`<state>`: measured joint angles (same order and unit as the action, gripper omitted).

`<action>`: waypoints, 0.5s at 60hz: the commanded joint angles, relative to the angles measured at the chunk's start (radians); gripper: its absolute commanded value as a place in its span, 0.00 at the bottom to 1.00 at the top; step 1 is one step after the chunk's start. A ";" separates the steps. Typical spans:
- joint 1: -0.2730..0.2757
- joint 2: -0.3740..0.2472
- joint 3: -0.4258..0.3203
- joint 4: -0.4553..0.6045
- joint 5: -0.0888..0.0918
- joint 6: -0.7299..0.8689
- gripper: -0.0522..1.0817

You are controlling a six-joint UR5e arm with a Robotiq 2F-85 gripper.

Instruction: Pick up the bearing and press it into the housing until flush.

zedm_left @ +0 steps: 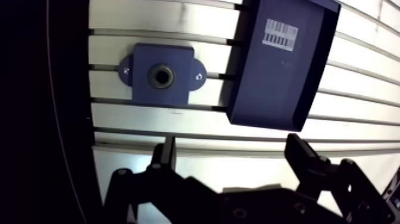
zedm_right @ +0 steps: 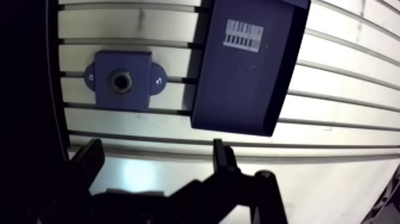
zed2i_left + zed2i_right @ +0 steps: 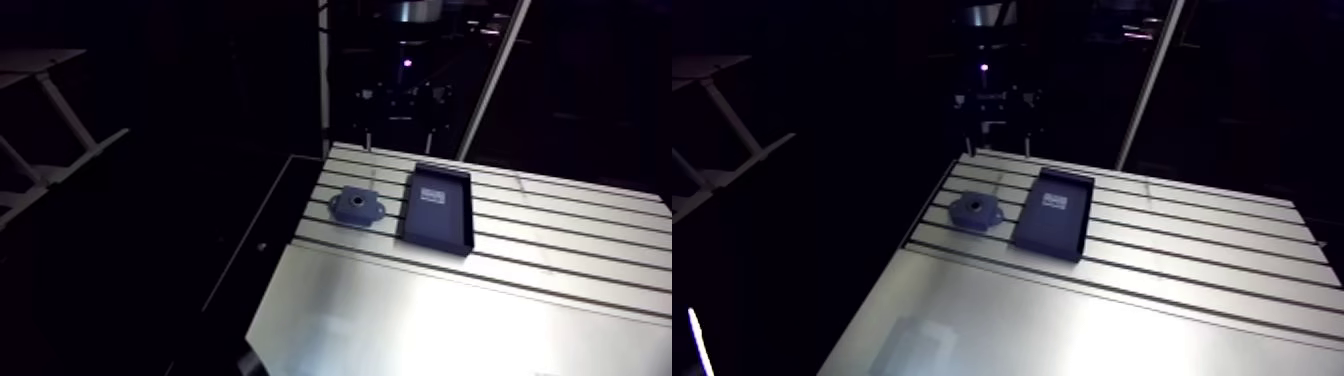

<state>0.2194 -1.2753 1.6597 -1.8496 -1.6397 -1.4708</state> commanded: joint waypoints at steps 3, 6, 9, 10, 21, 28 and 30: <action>-0.084 -0.077 -0.005 0.082 0.035 -0.036 0.05; -0.106 -0.087 -0.008 0.096 0.053 -0.042 0.05; -0.114 -0.090 -0.010 0.106 0.058 -0.044 0.05; -0.127 -0.093 -0.021 0.130 0.060 -0.051 0.05; -0.134 -0.098 -0.068 0.202 0.062 -0.085 0.05; -0.157 -0.118 -0.095 0.225 0.062 -0.087 0.05; -0.159 -0.119 -0.101 0.231 0.062 -0.087 0.05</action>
<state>0.0905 -1.3724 1.6028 -1.6734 -1.5822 -1.5438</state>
